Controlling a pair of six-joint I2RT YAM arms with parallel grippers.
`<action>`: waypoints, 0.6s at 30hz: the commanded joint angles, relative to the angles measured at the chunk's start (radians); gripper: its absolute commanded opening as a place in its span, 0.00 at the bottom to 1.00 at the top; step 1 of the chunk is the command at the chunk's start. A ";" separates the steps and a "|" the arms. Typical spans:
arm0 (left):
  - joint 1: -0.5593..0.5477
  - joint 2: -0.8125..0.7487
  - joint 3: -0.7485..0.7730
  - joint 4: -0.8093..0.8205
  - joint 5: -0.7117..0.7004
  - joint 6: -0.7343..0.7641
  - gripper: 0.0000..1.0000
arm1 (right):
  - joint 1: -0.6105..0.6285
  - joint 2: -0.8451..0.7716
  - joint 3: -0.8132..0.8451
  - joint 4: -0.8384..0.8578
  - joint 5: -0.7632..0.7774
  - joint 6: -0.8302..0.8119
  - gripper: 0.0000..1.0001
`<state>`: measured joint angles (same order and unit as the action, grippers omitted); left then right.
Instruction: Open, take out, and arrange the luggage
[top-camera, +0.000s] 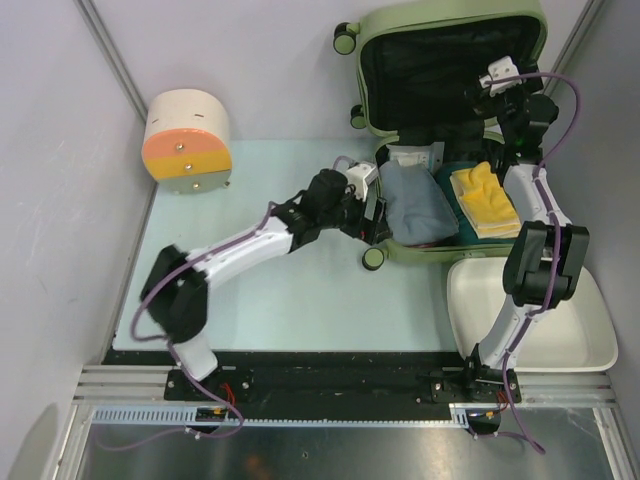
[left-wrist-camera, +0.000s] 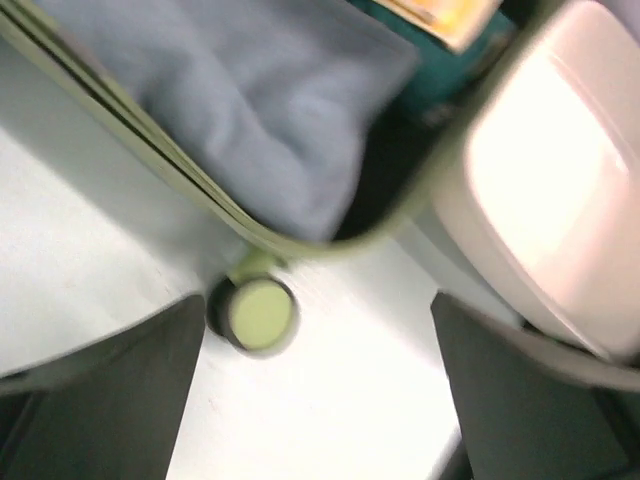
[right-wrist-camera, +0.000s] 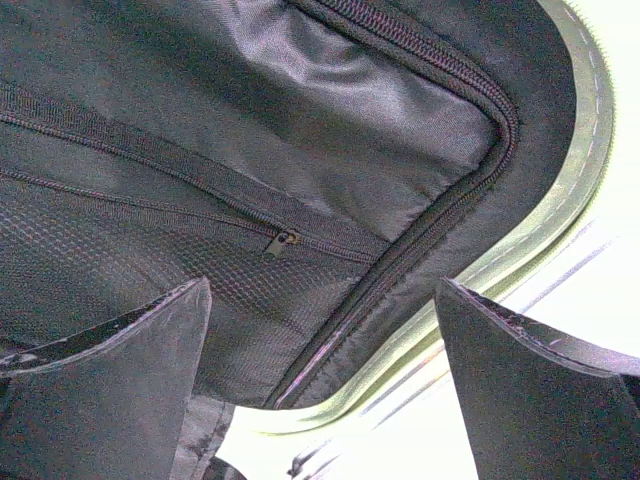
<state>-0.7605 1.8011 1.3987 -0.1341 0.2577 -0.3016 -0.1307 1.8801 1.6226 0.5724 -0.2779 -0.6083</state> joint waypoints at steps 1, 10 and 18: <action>-0.103 -0.210 -0.090 0.016 0.008 -0.056 1.00 | -0.006 -0.062 -0.027 0.001 0.020 0.022 1.00; -0.378 0.058 0.118 0.007 -0.074 -0.347 0.94 | -0.001 -0.102 -0.076 -0.006 0.036 0.071 1.00; -0.407 0.199 0.194 0.002 -0.156 -0.426 0.94 | 0.009 -0.102 -0.113 -0.002 0.005 0.071 1.00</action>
<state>-1.1847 1.9957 1.5337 -0.1349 0.1844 -0.6632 -0.1314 1.8359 1.5326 0.5400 -0.2596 -0.5491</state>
